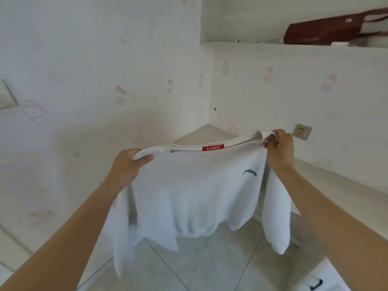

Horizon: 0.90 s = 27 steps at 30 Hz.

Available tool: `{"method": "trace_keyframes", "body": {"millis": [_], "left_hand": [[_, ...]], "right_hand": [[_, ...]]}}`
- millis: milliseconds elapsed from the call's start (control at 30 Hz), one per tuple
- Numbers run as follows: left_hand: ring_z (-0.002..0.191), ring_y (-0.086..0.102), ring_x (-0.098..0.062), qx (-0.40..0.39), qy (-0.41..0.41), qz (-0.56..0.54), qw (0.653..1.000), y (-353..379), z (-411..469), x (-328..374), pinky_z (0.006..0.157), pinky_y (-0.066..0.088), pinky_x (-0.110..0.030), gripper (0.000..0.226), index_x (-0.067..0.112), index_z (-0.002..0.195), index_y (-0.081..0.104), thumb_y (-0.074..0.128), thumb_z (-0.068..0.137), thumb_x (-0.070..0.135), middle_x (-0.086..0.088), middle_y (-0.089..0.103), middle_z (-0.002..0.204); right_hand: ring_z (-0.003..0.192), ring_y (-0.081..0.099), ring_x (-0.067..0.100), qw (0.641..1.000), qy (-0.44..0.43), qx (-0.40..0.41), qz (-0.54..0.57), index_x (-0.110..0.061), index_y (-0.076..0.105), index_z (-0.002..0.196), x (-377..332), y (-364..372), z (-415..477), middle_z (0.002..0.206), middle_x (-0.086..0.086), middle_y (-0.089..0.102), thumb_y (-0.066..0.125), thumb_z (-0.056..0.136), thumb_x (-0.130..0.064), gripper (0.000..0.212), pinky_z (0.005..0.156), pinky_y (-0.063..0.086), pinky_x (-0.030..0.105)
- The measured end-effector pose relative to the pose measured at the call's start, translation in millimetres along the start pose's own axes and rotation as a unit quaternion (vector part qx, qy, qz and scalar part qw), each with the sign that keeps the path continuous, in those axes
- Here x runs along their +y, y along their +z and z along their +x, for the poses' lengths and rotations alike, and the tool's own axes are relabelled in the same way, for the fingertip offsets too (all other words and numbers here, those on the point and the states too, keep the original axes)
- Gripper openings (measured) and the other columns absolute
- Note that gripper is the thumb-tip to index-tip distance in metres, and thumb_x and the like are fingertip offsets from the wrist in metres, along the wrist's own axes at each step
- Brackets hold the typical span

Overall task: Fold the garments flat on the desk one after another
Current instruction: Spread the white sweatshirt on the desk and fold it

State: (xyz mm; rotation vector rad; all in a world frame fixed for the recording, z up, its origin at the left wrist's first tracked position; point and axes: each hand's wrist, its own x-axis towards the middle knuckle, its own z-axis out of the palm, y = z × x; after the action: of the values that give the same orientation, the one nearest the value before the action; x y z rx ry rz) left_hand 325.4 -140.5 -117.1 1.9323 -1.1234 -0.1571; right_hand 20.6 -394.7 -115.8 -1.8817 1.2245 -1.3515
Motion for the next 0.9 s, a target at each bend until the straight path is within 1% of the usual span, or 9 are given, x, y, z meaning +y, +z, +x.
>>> {"method": "trace_keyframes", "body": {"millis": [133, 300, 400, 467, 567, 633, 733, 800, 900], "left_hand": [[0.065, 0.055, -0.028, -0.009, 0.06, 0.014, 0.998, 39, 79, 21, 0.056, 0.031, -0.029, 0.027, 0.0, 0.079, 0.066, 0.061, 0.093, 0.024, -0.017, 0.063, 0.073], [0.066, 0.054, -0.033, -0.005, 0.082, 0.026, 0.996, 100, 163, 42, 0.055, 0.029, -0.031, 0.034, -0.004, 0.077, 0.062, 0.058, 0.095, 0.024, -0.024, 0.06, 0.073], [0.065, 0.053, -0.032, 0.024, 0.074, 0.016, 0.997, 135, 205, 53, 0.054, 0.029, -0.033, 0.034, -0.005, 0.076, 0.062, 0.057, 0.096, 0.023, -0.026, 0.059, 0.073], [0.065, 0.054, -0.033, 0.047, 0.065, 0.015, 0.997, 154, 238, 62, 0.054, 0.031, -0.032, 0.033, -0.004, 0.077, 0.063, 0.056, 0.096, 0.022, -0.025, 0.06, 0.073], [0.067, 0.055, -0.033, 0.085, 0.055, 0.039, 0.994, 173, 285, 73, 0.054, 0.032, -0.032, 0.03, -0.003, 0.08, 0.065, 0.056, 0.096, 0.021, -0.026, 0.06, 0.075], [0.077, 0.056, -0.036, 0.13, 0.04, 0.067, 0.989, 180, 317, 80, 0.062, 0.036, -0.036, 0.027, 0.001, 0.088, 0.067, 0.055, 0.096, 0.024, -0.022, 0.055, 0.08], [0.087, 0.056, -0.04, 0.189, 0.031, 0.112, 0.975, 187, 362, 95, 0.075, 0.041, -0.04, 0.026, 0.005, 0.098, 0.068, 0.054, 0.096, 0.027, -0.022, 0.052, 0.091], [0.091, 0.056, -0.04, 0.207, 0.034, 0.137, 0.968, 196, 397, 103, 0.08, 0.042, -0.041, 0.026, 0.007, 0.101, 0.068, 0.054, 0.096, 0.027, -0.024, 0.055, 0.098], [0.09, 0.056, -0.039, 0.22, 0.045, 0.149, 0.963, 212, 456, 98, 0.082, 0.042, -0.041, 0.025, 0.007, 0.1, 0.069, 0.053, 0.096, 0.027, -0.022, 0.055, 0.098]], "right_hand": [[0.087, 0.044, 0.018, 0.996, -0.035, 0.032, -0.075, -0.003, 0.057, 0.1, 18, -27, 52, 0.108, 0.014, 0.046, 0.039, 0.093, 0.001, 0.019, 0.078, 0.032, 0.019], [0.088, 0.044, 0.023, 0.993, -0.041, 0.044, -0.099, 0.001, 0.057, 0.103, 59, -30, 122, 0.103, 0.008, 0.038, 0.042, 0.097, -0.003, 0.017, 0.076, 0.028, 0.016], [0.082, 0.04, 0.021, 0.99, -0.052, 0.04, -0.127, 0.001, 0.058, 0.104, 79, -22, 164, 0.103, 0.01, 0.04, 0.043, 0.1, -0.008, 0.018, 0.066, 0.027, 0.007], [0.082, 0.044, 0.022, 0.99, -0.057, 0.025, -0.13, -0.001, 0.057, 0.106, 89, -13, 201, 0.106, 0.011, 0.042, 0.041, 0.101, -0.012, 0.02, 0.063, 0.028, 0.012], [0.086, 0.046, 0.02, 0.99, -0.074, -0.007, -0.117, -0.002, 0.055, 0.111, 97, 2, 254, 0.114, 0.014, 0.043, 0.039, 0.102, -0.016, 0.022, 0.074, 0.029, 0.015], [0.085, 0.045, 0.018, 0.988, -0.102, -0.014, -0.118, -0.003, 0.053, 0.111, 100, 14, 290, 0.115, 0.014, 0.043, 0.038, 0.102, -0.017, 0.023, 0.079, 0.031, 0.017], [0.083, 0.046, 0.019, 0.986, -0.122, -0.022, -0.116, -0.003, 0.052, 0.112, 100, 34, 338, 0.116, 0.013, 0.041, 0.037, 0.103, -0.018, 0.024, 0.078, 0.033, 0.021], [0.083, 0.046, 0.02, 0.986, -0.116, -0.028, -0.114, -0.003, 0.052, 0.114, 105, 55, 374, 0.116, 0.013, 0.041, 0.037, 0.103, -0.018, 0.024, 0.078, 0.034, 0.023], [0.085, 0.047, 0.02, 0.988, -0.103, -0.032, -0.109, -0.003, 0.051, 0.116, 117, 90, 427, 0.117, 0.013, 0.041, 0.036, 0.103, -0.019, 0.026, 0.081, 0.035, 0.025]]}}
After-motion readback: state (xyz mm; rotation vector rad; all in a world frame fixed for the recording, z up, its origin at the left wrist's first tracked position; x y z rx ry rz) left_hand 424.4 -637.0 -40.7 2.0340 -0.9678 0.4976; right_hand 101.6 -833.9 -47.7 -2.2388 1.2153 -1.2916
